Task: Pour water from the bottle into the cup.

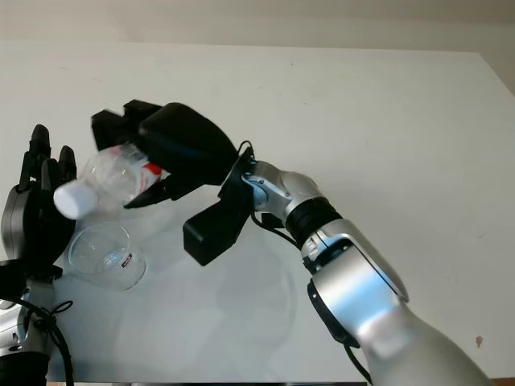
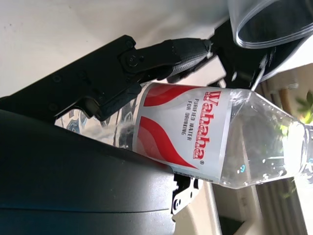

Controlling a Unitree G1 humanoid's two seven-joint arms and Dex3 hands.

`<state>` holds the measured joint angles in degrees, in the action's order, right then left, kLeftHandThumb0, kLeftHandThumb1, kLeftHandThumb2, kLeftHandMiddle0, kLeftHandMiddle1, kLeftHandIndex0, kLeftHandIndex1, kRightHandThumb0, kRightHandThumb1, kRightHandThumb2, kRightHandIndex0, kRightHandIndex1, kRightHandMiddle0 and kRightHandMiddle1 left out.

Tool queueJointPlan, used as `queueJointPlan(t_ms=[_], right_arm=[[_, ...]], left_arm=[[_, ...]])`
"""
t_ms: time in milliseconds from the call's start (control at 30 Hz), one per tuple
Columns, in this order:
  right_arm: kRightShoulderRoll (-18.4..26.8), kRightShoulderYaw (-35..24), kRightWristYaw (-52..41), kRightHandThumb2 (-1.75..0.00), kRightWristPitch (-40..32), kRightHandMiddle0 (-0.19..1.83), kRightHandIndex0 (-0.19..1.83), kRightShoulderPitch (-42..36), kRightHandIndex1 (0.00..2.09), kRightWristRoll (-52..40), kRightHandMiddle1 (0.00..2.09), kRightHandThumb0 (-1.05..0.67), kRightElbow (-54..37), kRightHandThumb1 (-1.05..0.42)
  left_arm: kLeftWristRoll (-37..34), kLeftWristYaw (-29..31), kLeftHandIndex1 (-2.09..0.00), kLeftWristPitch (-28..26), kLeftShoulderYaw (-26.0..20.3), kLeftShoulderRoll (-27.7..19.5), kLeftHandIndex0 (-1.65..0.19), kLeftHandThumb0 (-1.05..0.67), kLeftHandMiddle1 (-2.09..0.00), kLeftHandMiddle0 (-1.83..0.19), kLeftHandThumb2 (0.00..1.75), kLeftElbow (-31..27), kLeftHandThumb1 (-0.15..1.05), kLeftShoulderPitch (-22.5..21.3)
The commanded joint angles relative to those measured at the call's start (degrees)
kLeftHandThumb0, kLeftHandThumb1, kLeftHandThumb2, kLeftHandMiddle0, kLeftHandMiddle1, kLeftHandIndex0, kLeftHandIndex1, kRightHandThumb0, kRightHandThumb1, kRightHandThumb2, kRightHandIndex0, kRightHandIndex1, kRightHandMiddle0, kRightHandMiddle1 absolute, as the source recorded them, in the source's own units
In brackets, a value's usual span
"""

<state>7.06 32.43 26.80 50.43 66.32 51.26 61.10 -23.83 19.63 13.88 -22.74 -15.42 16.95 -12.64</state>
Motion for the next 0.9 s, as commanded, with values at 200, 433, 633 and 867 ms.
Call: queueJointPlan(t_ms=[200, 433, 633, 867], right_arm=[[1.4, 6.3, 9.9, -0.44, -1.1, 0.82, 1.26, 5.3, 2.09, 6.7, 2.09, -0.58, 0.9, -1.05], [1.9, 8.9, 14.3, -0.42, -2.8, 0.83, 1.26, 7.4, 2.09, 8.9, 2.09, -0.57, 1.9, -1.05], [2.2, 9.1, 14.5, -0.38, -2.5, 0.85, 1.30, 9.0, 2.09, 8.1, 2.09, -0.56, 3.4, -1.05], [3.5, 10.0, 17.6, -0.35, -2.8, 0.67, 1.22, 10.7, 2.09, 9.3, 2.09, -0.53, 3.0, -1.05]], left_arm=[[0.5, -0.3, -0.03, 0.6, 0.3, 0.9, 0.15, -0.73, -0.06, 0.17, 0.43, 0.7, 1.05, 1.1], [0.9, -0.6, -0.04, 1.0, 0.4, 1.1, 0.14, -0.74, -0.06, 0.16, 0.43, 1.0, 1.05, 1.0], [1.1, -0.8, -0.04, 1.5, 0.4, 1.3, 0.14, -0.74, -0.06, 0.16, 0.42, 1.3, 1.05, 1.1], [1.7, -1.9, -0.04, 1.2, 0.8, 1.5, 0.14, -0.76, -0.06, 0.15, 0.42, 0.2, 1.05, 1.6]])
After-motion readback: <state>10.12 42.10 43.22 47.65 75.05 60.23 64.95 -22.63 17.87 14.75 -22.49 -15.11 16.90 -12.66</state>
